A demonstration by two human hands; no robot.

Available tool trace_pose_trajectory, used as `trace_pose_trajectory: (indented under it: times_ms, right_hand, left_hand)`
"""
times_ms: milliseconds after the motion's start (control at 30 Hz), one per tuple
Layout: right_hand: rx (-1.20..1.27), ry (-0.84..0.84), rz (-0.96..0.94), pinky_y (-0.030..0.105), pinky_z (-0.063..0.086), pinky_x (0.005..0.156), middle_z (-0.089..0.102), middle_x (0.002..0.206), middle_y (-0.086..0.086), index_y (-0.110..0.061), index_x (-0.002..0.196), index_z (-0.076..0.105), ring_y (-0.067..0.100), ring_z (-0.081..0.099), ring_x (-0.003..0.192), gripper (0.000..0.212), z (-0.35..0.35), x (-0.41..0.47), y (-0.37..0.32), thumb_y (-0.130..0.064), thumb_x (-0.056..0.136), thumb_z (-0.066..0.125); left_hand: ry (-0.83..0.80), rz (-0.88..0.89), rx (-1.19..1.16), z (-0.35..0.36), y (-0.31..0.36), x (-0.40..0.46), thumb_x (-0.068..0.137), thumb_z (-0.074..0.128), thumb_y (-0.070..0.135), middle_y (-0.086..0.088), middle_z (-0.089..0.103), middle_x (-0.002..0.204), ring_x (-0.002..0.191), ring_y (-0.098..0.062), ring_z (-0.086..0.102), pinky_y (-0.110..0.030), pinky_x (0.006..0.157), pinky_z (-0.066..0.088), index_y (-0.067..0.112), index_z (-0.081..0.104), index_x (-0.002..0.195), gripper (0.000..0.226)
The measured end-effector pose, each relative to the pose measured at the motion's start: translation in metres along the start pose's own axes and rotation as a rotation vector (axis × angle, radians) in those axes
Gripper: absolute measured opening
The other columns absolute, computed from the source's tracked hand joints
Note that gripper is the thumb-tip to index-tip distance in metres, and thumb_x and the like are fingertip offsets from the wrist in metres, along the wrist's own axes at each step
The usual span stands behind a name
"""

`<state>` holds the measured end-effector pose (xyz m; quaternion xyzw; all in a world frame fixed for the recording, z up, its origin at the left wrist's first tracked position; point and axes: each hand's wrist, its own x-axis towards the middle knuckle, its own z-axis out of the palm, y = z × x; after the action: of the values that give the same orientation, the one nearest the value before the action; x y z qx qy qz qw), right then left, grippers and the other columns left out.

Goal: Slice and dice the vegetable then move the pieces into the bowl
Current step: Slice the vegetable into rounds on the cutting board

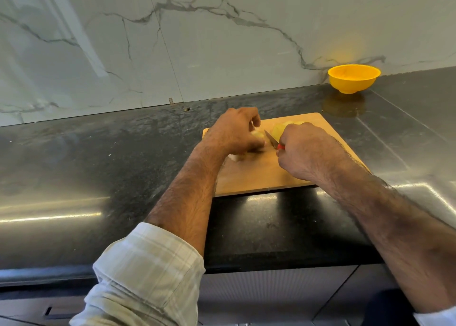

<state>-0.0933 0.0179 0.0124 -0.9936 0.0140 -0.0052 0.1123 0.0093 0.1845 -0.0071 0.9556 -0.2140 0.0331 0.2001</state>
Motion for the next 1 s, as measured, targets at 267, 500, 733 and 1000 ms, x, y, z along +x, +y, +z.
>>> trace_pose_trajectory:
  times_ms: [267, 500, 733, 1000]
  right_hand:
    - [0.054, 0.115, -0.003, 0.04, 0.059, 0.076, 0.058, 0.1, 0.002, -0.02, 0.118, 0.062, 0.022, 0.059, 0.092, 0.027, 0.009, 0.006, 0.005, -0.038, 0.098, 0.065]
    - [0.096, 0.135, -0.039, 0.031, 0.047, 0.063, 0.059, 0.104, 0.002, -0.019, 0.122, 0.065, 0.019, 0.057, 0.09, 0.03, 0.016, 0.01, -0.007, -0.04, 0.1, 0.064]
    - [0.095, 0.144, -0.008, 0.03, 0.045, 0.062, 0.057, 0.101, 0.001, -0.02, 0.121, 0.065, 0.019, 0.056, 0.089, 0.03, 0.017, 0.01, -0.003, -0.041, 0.101, 0.063]
    - [0.077, 0.18, -0.047, 0.028, 0.044, 0.059, 0.061, 0.1, 0.001, -0.02, 0.12, 0.068, 0.017, 0.058, 0.086, 0.029, 0.017, 0.007, -0.006, -0.042, 0.102, 0.062]
  left_hand:
    - [0.071, -0.018, -0.218, 0.002, -0.009, 0.003, 0.083, 0.091, 0.023, 0.007, 0.073, 0.113, 0.1, -0.007, 0.07, -0.035, 0.095, 0.062, 0.024, 0.076, 0.121, 0.041]
    - [0.07, -0.092, -0.268, -0.006, -0.014, -0.005, 0.079, 0.094, 0.03, 0.009, 0.074, 0.114, 0.1, -0.007, 0.071, -0.037, 0.096, 0.06, 0.029, 0.079, 0.111, 0.035]
    - [0.104, -0.063, -0.324, -0.003, -0.011, -0.006, 0.078, 0.094, 0.026, 0.006, 0.074, 0.112, 0.091, -0.006, 0.075, -0.025, 0.088, 0.06, 0.021, 0.078, 0.107, 0.034]
    - [0.097, -0.05, -0.309, -0.005, -0.018, -0.007, 0.088, 0.086, 0.025, 0.011, 0.075, 0.107, 0.1, -0.004, 0.069, -0.03, 0.095, 0.059, 0.023, 0.08, 0.107, 0.019]
